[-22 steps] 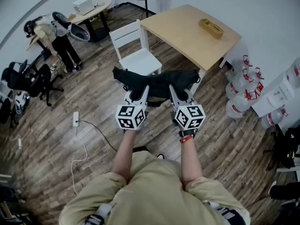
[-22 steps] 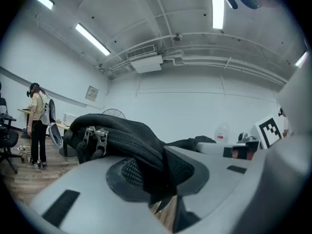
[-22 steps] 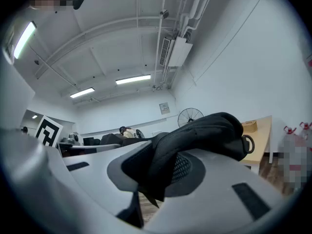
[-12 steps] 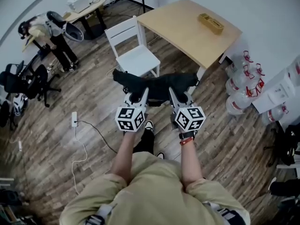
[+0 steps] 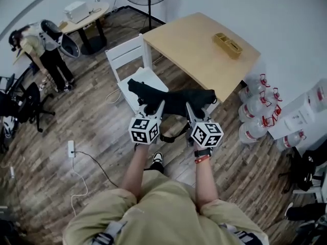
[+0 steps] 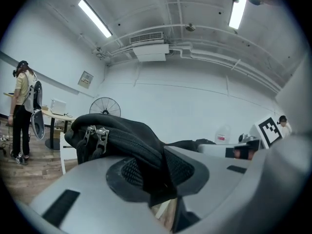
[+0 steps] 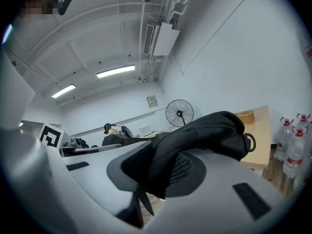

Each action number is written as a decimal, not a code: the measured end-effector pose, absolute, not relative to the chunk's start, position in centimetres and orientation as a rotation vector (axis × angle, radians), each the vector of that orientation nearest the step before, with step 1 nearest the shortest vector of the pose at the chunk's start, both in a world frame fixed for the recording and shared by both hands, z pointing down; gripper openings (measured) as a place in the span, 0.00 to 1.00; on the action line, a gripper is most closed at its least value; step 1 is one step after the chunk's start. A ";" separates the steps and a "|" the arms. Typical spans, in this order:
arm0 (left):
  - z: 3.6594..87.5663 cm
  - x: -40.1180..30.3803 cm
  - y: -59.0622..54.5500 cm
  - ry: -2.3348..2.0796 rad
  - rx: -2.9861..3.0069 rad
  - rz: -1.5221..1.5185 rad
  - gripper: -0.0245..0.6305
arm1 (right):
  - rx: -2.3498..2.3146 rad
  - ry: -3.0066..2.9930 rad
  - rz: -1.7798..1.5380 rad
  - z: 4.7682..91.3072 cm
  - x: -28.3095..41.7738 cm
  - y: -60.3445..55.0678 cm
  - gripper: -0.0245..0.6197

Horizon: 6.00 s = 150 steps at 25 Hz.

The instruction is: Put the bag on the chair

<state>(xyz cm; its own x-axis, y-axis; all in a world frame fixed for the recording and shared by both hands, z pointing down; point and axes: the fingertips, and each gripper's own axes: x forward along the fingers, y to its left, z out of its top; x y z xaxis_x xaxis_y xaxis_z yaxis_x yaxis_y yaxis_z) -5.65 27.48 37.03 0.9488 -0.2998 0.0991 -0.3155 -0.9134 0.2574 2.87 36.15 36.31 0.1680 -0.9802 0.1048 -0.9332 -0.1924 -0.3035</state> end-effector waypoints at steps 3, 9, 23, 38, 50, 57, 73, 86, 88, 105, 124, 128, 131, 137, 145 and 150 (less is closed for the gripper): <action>36.4 -3.2 24.0 -0.439 2.828 0.062 0.20 | -2.271 1.881 -0.413 35.6 5.4 32.6 0.16; 37.1 -0.3 17.0 -0.445 2.810 0.064 0.20 | -2.274 1.885 -0.439 36.2 8.4 25.5 0.16; 41.6 0.6 5.5 -0.667 2.691 0.110 0.20 | -2.131 2.048 -0.623 41.0 10.7 12.4 0.16; 43.8 6.1 -10.1 -1.120 2.447 0.060 0.20 | -1.784 2.433 -0.777 43.0 18.1 -7.3 0.16; 49.0 5.2 -14.2 -1.351 2.139 0.120 0.20 | -1.521 2.626 -1.045 48.7 17.6 -14.7 0.16; 54.7 3.3 -15.7 -1.312 2.016 0.203 0.20 | -1.533 2.571 -1.255 54.8 15.9 -16.2 0.17; 70.4 2.9 -15.3 -1.191 1.774 0.403 0.20 | -1.609 2.378 -1.760 71.1 15.8 -15.8 0.17; 82.3 3.6 -17.7 -1.118 1.576 0.427 0.21 | -1.666 2.163 -2.033 82.7 17.0 -18.1 0.19; 84.0 3.4 -18.1 -1.108 1.560 0.436 0.21 | -1.664 2.144 -2.059 84.4 16.8 -18.4 0.19; 92.8 1.6 -23.9 -1.070 1.495 0.321 0.24 | -1.574 2.152 -2.039 92.2 15.4 -24.6 0.23; 88.6 1.5 -24.5 -0.982 1.548 0.284 0.61 | -1.541 2.261 -2.100 88.6 13.4 -24.4 0.64; 86.1 1.1 -23.4 -1.009 1.626 0.326 0.61 | -1.601 2.427 -1.965 86.0 12.9 -23.6 0.64; 84.1 0.8 -21.9 -1.015 1.666 0.376 0.61 | -1.644 2.504 -1.863 83.7 12.9 -22.6 0.64; 79.4 0.2 -19.4 -1.041 1.750 0.454 0.60 | -1.708 2.529 -1.767 78.3 13.6 -20.0 0.64; 72.1 -0.8 -17.8 -1.110 1.870 0.448 0.48 | -1.801 2.606 -1.542 70.4 14.3 -18.4 0.55; 66.8 -1.4 -17.9 -1.174 1.962 0.413 0.39 | -1.809 2.670 -1.358 64.7 14.1 -19.2 0.45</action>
